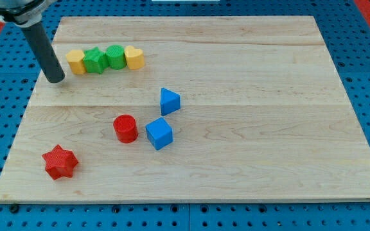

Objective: Slide the green star slightly up

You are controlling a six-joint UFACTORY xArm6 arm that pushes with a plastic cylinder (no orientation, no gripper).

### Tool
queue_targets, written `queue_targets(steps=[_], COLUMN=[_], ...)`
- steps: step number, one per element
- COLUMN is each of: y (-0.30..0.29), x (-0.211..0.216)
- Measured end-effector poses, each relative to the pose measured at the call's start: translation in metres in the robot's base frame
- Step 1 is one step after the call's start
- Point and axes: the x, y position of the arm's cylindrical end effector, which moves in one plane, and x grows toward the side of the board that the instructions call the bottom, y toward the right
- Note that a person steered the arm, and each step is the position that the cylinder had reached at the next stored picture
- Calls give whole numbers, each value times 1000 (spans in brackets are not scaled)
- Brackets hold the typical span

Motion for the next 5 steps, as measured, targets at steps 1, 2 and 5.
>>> queue_targets(steps=[1, 2, 5], y=[14, 17, 41], x=[-6, -18, -6])
